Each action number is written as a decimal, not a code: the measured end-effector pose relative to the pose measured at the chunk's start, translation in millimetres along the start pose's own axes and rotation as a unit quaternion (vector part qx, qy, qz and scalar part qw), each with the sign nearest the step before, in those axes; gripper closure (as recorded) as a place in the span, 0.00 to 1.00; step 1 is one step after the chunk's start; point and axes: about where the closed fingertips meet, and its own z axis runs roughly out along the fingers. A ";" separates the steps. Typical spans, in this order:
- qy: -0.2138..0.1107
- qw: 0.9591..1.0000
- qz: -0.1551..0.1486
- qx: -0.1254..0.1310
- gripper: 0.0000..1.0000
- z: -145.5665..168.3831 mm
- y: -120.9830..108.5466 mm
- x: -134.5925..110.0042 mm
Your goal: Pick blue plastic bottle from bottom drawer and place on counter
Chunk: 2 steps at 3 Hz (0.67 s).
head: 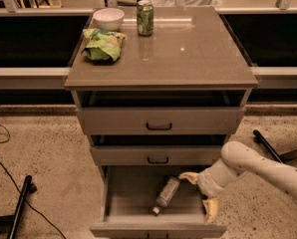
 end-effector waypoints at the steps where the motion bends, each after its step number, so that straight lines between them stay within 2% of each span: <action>1: -0.011 0.999 -0.051 0.006 0.00 12.2 -7.3 -8.6; 2: -0.011 0.999 -0.051 0.005 0.00 11.9 -6.9 -8.1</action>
Offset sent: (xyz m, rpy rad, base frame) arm 0.0026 0.0185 -0.0055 0.0488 -0.0568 0.0760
